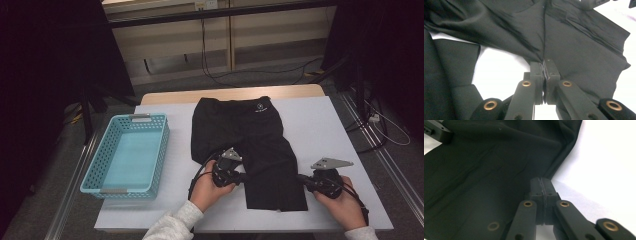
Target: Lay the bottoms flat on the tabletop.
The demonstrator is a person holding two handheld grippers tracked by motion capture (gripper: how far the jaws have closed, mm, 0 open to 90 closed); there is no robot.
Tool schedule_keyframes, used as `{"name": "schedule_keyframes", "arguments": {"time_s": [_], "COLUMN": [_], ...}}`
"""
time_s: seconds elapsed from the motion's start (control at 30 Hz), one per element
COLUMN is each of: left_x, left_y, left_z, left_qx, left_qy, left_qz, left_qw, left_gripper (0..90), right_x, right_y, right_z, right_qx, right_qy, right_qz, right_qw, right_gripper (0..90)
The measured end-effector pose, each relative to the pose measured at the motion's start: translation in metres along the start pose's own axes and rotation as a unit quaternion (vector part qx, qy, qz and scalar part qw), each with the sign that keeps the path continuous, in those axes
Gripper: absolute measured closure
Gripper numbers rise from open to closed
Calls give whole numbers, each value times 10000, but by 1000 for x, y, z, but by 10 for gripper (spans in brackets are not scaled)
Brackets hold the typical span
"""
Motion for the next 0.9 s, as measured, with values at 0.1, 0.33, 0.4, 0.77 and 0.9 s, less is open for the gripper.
{"name": "schedule_keyframes", "arguments": {"time_s": [0.1, 0.33, 0.4, 0.77, 0.9], "left_x": [-3, -10, -13, -19, -19], "left_y": [-1, -2, -3, -7, -6], "left_z": [-4, -11, -11, -5, -5], "left_qx": [43, 54, 67, 120, 110], "left_qy": [-49, -188, -250, -346, -334], "left_qz": [-8, -44, -52, -48, -40], "left_qw": [10000, 9998, 9997, 9993, 9994], "left_gripper": [879, 880, 879, 868, 857], "right_x": [1, 4, 6, 3, 3], "right_y": [-2, -10, -13, -19, -19], "right_z": [-2, -12, -15, -21, -20], "right_qx": [23, 103, 127, 131, 123], "right_qy": [62, 216, 217, 202, 176], "right_qz": [34, 59, 52, 40, 20], "right_qw": [10000, 9997, 9997, 9997, 9998], "right_gripper": [900, 900, 900, 900, 900]}}
Point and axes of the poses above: each handheld gripper's, and its own axes: z roughly forward along the jaws, y roughly out of its top, x roughly to its left, the point moved 10 cm from there along z, roughly forward along the jaws
